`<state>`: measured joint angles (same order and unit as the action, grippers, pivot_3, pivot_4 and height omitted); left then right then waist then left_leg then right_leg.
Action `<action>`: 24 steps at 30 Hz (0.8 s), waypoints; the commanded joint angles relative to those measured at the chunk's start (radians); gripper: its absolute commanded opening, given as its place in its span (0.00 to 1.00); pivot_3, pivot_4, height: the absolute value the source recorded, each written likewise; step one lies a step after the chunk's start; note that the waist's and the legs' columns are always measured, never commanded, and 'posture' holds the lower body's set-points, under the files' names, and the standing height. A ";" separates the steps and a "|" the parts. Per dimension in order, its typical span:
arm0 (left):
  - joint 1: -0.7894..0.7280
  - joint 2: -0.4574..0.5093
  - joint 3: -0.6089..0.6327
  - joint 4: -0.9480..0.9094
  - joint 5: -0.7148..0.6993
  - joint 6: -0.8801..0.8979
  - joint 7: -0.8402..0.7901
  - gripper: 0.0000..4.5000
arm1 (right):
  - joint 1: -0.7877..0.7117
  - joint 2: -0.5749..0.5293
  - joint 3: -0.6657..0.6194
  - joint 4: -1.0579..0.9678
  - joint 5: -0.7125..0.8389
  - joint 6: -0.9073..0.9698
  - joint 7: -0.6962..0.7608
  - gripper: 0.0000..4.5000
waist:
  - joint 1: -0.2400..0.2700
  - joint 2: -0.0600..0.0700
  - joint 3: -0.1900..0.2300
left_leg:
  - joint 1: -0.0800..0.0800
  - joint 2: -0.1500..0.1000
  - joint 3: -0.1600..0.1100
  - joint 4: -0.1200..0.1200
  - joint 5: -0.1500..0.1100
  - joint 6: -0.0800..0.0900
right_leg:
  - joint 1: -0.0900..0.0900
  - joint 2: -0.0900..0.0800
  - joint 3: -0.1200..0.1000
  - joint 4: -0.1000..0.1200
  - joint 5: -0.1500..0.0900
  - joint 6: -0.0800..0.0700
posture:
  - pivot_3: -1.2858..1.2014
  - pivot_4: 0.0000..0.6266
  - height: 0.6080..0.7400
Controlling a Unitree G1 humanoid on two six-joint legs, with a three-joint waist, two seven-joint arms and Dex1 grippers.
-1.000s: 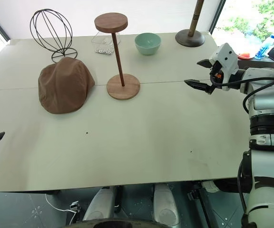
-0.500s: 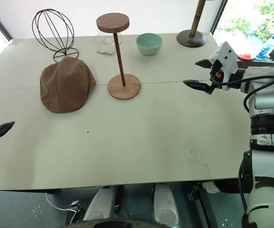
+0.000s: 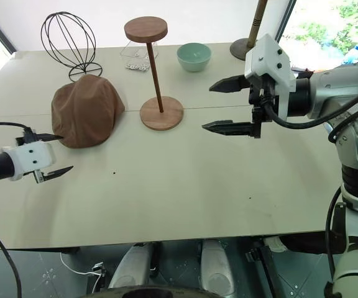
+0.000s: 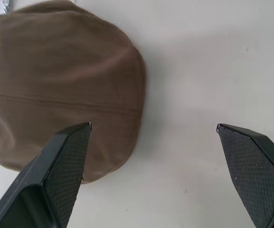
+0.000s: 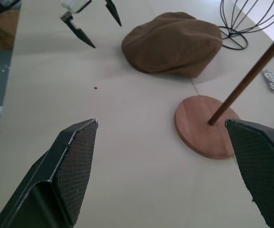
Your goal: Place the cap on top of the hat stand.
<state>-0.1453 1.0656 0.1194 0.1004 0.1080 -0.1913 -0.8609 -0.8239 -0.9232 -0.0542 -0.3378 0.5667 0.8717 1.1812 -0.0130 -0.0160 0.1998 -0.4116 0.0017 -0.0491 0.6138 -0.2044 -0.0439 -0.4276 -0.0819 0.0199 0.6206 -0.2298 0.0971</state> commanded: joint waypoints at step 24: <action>-0.414 -0.170 -0.395 0.608 0.674 -0.208 0.802 0.98 | -0.025 0.018 -0.060 -0.057 0.101 0.064 -0.255 0.98 | 0.000 -0.001 -0.002 | 0.003 0.000 0.001 0.005 0.000 0.001 | 0.001 0.000 0.000 0.011 0.003 0.005 | 0.52 0.24 1.00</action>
<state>-0.5533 0.8985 -0.2585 0.6677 0.7560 -0.4199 -0.0838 -0.8140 -0.9105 -0.1038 -0.3871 0.6615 0.9552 0.9312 -0.0127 -0.0169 0.1979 -0.4086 0.0019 -0.0483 0.6189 -0.2040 -0.0434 -0.4262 -0.0815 0.0193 0.6314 -0.2273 0.1025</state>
